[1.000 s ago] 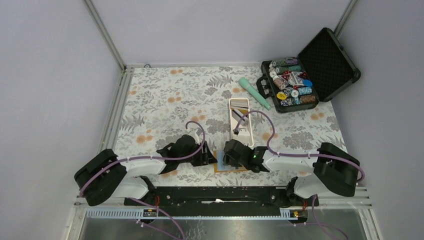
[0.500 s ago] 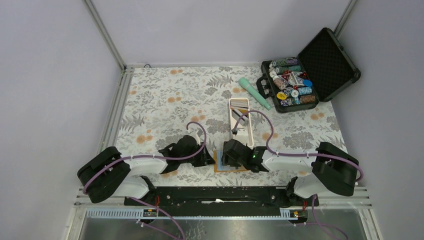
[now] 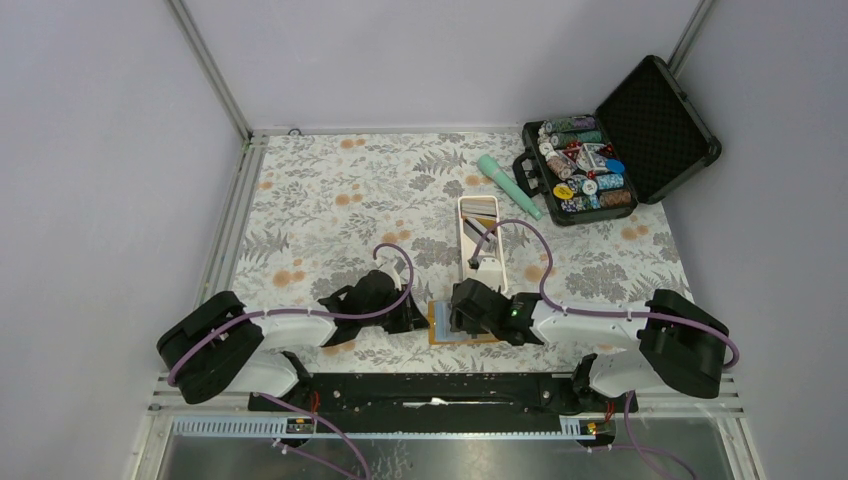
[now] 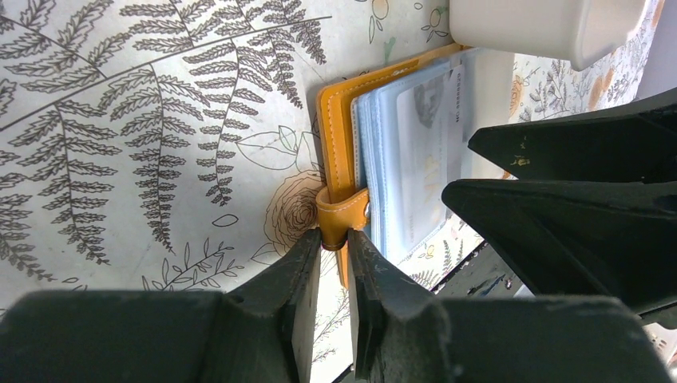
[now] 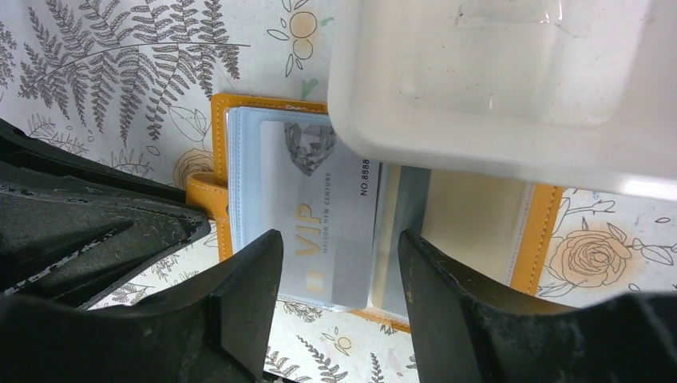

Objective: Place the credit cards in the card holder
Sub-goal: Insert the credit card into the card holder.

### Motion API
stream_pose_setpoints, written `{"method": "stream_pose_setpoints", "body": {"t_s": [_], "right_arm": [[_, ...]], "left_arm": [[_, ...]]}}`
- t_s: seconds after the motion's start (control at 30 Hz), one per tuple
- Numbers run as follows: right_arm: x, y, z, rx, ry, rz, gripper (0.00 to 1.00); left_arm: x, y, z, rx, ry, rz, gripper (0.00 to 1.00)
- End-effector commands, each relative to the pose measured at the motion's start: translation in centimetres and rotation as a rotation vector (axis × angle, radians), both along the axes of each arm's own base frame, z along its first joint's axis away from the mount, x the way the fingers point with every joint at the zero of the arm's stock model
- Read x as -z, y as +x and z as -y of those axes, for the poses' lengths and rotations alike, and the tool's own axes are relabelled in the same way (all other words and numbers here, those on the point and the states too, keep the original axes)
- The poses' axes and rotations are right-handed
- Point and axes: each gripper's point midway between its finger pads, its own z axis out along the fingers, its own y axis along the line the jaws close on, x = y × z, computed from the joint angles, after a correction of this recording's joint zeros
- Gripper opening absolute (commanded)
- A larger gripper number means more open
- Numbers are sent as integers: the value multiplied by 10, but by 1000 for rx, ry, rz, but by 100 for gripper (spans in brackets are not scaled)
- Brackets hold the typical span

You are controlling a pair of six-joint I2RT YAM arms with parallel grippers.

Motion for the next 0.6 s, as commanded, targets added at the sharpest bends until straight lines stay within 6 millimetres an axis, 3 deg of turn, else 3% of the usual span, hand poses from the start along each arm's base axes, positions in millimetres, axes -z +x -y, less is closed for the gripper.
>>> {"method": "stream_pose_setpoints", "body": {"t_s": [0.0,0.57], "right_arm": [[-5,1,-1,8,30,25,61],[-1,1,-13,-2,52,-1,46]], "left_arm": [[-13,11,9,-5,-24,49,20],[-13,10,11,6,-21,46,18]]}}
